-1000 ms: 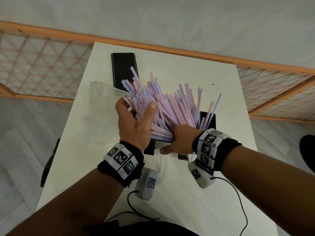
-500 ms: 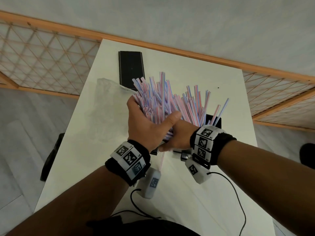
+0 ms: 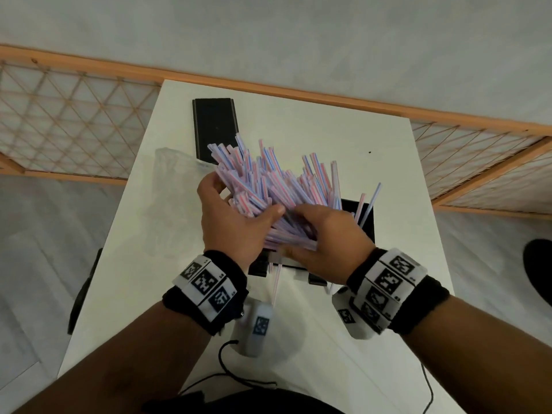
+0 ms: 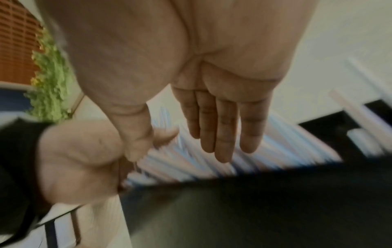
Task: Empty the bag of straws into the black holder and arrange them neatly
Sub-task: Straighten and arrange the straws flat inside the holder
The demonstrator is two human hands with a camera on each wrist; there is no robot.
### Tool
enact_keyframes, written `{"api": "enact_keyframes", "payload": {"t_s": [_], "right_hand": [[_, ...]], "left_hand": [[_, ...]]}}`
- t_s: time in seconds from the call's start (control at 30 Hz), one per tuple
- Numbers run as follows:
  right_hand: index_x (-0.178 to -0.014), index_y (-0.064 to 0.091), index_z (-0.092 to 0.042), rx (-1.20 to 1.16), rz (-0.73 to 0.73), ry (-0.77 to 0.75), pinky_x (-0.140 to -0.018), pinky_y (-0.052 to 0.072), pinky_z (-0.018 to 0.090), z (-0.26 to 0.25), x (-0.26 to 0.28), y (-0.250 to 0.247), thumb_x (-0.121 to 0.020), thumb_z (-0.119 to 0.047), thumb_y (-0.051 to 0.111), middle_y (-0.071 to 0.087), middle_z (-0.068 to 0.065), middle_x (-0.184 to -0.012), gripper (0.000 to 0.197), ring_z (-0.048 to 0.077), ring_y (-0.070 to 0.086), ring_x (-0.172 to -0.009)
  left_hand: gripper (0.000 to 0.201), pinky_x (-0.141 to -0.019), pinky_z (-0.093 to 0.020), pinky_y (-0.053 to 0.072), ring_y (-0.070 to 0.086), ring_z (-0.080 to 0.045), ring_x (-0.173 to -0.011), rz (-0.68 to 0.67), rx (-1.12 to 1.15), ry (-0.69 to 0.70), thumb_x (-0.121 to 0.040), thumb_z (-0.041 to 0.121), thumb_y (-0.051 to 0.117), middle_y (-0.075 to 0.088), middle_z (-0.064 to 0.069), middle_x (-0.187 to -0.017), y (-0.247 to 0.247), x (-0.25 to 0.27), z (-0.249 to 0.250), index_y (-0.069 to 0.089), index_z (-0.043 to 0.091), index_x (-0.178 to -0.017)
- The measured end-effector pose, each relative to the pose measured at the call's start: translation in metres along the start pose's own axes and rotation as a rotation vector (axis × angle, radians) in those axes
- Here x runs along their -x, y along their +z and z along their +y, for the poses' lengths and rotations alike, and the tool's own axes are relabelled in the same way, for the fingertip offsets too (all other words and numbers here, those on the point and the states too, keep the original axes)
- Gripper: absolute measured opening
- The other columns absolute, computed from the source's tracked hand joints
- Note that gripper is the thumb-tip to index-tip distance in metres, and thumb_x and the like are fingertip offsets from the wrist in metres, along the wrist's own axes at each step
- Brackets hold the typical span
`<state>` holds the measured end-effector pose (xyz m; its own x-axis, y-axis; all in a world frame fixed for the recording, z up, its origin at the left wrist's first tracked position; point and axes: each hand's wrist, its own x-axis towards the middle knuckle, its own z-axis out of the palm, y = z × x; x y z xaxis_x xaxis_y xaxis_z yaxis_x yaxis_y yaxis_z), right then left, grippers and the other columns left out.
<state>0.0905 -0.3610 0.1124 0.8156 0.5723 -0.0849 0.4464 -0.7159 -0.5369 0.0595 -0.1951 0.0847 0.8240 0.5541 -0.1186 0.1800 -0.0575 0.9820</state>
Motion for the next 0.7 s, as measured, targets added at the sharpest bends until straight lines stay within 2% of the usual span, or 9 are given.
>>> {"api": "enact_keyframes", "payload": {"t_s": [0.1, 0.17, 0.27, 0.33, 0.4, 0.5, 0.57, 0.63, 0.7], "right_hand": [[-0.074, 0.055, -0.019, 0.059, 0.124, 0.099, -0.058, 0.042, 0.029, 0.008, 0.015, -0.026, -0.077, -0.046, 0.074, 0.057, -0.006, -0.063, 0.033, 0.016, 0.053, -0.059], [-0.075, 0.057, -0.019, 0.093, 0.198, 0.288, -0.061, 0.040, 0.026, 0.027, 0.020, -0.048, -0.076, -0.041, 0.078, 0.062, -0.008, -0.064, 0.030, 0.017, 0.059, -0.063], [-0.091, 0.059, -0.017, 0.165, 0.167, 0.557, -0.068, 0.039, 0.029, 0.065, 0.019, -0.073, -0.076, -0.052, 0.077, 0.066, -0.002, -0.082, 0.042, 0.022, 0.062, -0.082], [-0.107, 0.059, -0.016, 0.189, 0.081, 0.647, -0.073, 0.041, 0.030, 0.080, 0.012, -0.076, -0.075, -0.061, 0.073, 0.067, 0.003, -0.099, 0.057, 0.025, 0.062, -0.095], [-0.116, 0.059, -0.017, 0.182, 0.036, 0.640, -0.078, 0.043, 0.030, 0.087, 0.003, -0.071, -0.077, -0.063, 0.071, 0.066, 0.003, -0.106, 0.062, 0.026, 0.062, -0.102], [-0.096, 0.069, -0.018, 0.143, 0.088, 0.580, -0.070, 0.042, 0.026, 0.084, -0.010, -0.066, -0.081, -0.050, 0.074, 0.067, -0.003, -0.088, 0.036, 0.022, 0.064, -0.089], [-0.079, 0.070, -0.014, 0.123, 0.108, 0.553, -0.056, 0.037, 0.024, 0.080, -0.014, -0.066, -0.082, -0.040, 0.076, 0.064, -0.004, -0.072, 0.027, 0.019, 0.061, -0.073], [-0.068, 0.066, -0.014, 0.097, 0.096, 0.544, -0.050, 0.034, 0.023, 0.075, -0.015, -0.067, -0.082, -0.035, 0.076, 0.061, -0.004, -0.066, 0.027, 0.014, 0.056, -0.063], [-0.059, 0.058, -0.017, 0.104, 0.073, 0.537, -0.048, 0.031, 0.022, 0.071, -0.015, -0.067, -0.082, -0.033, 0.075, 0.057, -0.004, -0.062, 0.032, 0.011, 0.051, -0.059]], "left_hand": [[0.099, -0.100, -0.030, 0.055, 0.059, -0.002, -0.117, 0.005, -0.012, 0.018, -0.058, 0.025, 0.099, 0.052, 0.021, -0.127, -0.004, 0.000, 0.011, 0.038, 0.025, -0.137], [0.103, -0.108, -0.020, 0.044, 0.050, -0.010, -0.130, 0.022, -0.072, 0.129, -0.062, 0.033, 0.096, 0.046, 0.010, -0.143, -0.008, -0.002, 0.027, 0.035, 0.020, -0.144], [0.096, -0.113, -0.010, 0.027, 0.040, -0.020, -0.139, 0.074, -0.187, 0.478, -0.073, 0.031, 0.089, 0.039, -0.007, -0.149, -0.014, -0.002, 0.060, 0.034, 0.001, -0.146], [0.074, -0.114, -0.030, 0.036, 0.049, -0.031, -0.130, 0.082, -0.249, 0.752, -0.076, 0.019, 0.084, 0.048, -0.014, -0.137, -0.009, 0.000, 0.076, 0.047, -0.007, -0.134], [0.045, -0.092, -0.031, 0.052, 0.062, -0.025, -0.101, -0.007, -0.238, 0.888, -0.077, 0.009, 0.079, 0.062, -0.014, -0.113, 0.007, 0.006, 0.084, 0.060, -0.005, -0.115], [0.021, -0.063, -0.022, 0.053, 0.062, -0.010, -0.065, -0.387, -0.300, 0.617, -0.082, 0.012, 0.077, 0.068, 0.001, -0.082, 0.034, 0.023, 0.089, 0.065, 0.009, -0.099], [0.017, -0.068, -0.026, 0.054, 0.064, -0.012, -0.068, -0.638, -0.500, 0.368, -0.084, 0.018, 0.076, 0.072, 0.000, -0.079, 0.055, 0.025, 0.081, 0.065, 0.012, -0.095], [0.019, -0.069, -0.036, 0.057, 0.064, -0.018, -0.072, -0.808, -0.738, 0.260, -0.082, 0.021, 0.077, 0.072, -0.007, -0.081, 0.076, 0.023, 0.072, 0.062, 0.009, -0.089], [0.024, -0.050, -0.033, 0.046, 0.060, -0.022, -0.068, -0.864, -0.914, 0.234, -0.083, 0.020, 0.074, 0.061, -0.006, -0.072, 0.095, 0.019, 0.064, 0.055, 0.009, -0.076]]}}
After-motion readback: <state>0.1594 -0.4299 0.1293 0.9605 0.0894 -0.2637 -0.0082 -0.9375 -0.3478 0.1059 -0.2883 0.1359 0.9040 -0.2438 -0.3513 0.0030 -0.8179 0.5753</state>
